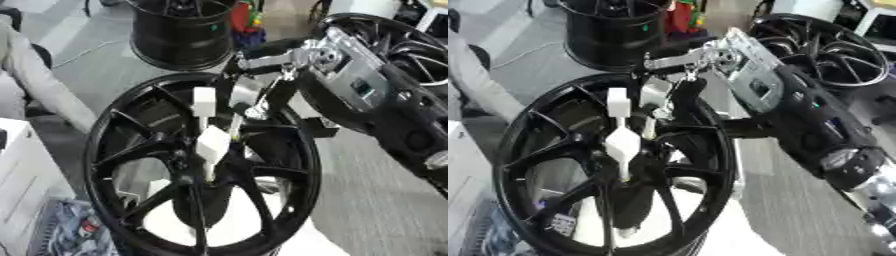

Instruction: Pull the pin out of the wheel hub.

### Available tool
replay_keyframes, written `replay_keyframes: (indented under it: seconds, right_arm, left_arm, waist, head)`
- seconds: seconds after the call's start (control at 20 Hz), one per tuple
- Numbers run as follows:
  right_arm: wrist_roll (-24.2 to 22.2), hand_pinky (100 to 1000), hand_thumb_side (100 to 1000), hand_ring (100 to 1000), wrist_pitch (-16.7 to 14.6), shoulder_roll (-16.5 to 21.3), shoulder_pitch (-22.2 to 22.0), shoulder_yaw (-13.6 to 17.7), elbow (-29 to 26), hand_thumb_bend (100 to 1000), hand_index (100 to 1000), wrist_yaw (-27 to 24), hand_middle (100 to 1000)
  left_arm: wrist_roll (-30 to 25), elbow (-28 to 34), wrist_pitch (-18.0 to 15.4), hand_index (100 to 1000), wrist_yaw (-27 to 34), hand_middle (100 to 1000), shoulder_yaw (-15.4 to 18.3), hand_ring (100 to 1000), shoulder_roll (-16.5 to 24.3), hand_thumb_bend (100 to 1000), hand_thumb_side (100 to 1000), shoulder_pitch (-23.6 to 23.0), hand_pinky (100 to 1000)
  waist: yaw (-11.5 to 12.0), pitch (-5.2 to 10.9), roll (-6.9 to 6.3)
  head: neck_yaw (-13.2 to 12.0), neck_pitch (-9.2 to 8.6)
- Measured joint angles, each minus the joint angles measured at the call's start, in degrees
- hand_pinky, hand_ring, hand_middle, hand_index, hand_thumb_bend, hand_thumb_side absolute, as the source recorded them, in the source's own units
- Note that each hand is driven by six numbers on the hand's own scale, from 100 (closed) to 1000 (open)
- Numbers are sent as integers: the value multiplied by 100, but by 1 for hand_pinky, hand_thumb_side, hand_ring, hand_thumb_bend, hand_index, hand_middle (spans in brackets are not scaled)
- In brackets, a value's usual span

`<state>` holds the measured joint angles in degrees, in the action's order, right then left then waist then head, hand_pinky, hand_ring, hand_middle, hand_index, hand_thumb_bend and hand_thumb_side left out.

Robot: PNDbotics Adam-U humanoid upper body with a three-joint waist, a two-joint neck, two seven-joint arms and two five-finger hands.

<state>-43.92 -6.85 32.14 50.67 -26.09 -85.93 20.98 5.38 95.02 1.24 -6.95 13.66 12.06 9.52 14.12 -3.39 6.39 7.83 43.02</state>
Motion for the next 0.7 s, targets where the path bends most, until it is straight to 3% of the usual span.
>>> replay_keyframes:
  seconds: [0.2, 0.4, 0.55, 0.7]
  right_arm:
    - [160, 480, 139, 496, 153, 594, -250, 283, -521, 119, 782, -243, 630]
    - [572, 473, 123, 487, 401, 1434, -938, 810, -1108, 128, 779, -553, 624]
    - [1058, 466, 109, 480, 562, 2038, -1829, 1335, -1482, 129, 773, -768, 616]
    - [1633, 469, 100, 482, 723, 2448, -2993, 1909, -1688, 128, 769, -910, 617]
  left_arm:
    - [47, -7, 5, 743, -12, 627, 43, 589, 35, 521, 241, -35, 578]
    - [104, -8, 14, 743, -14, 627, 107, 588, 57, 522, 242, -93, 578]
    - [133, -8, 21, 743, -14, 627, 137, 588, 57, 521, 242, -118, 578]
    - [166, -8, 17, 743, -13, 627, 163, 588, 57, 522, 241, -142, 578]
  waist:
    - [-155, 42, 18]
    - [-329, 70, 6]
    - [-471, 92, -33]
    - [-585, 91, -92]
  head:
    - [-120, -27]
    - [-232, -27]
    - [-285, -26]
    - [-333, -26]
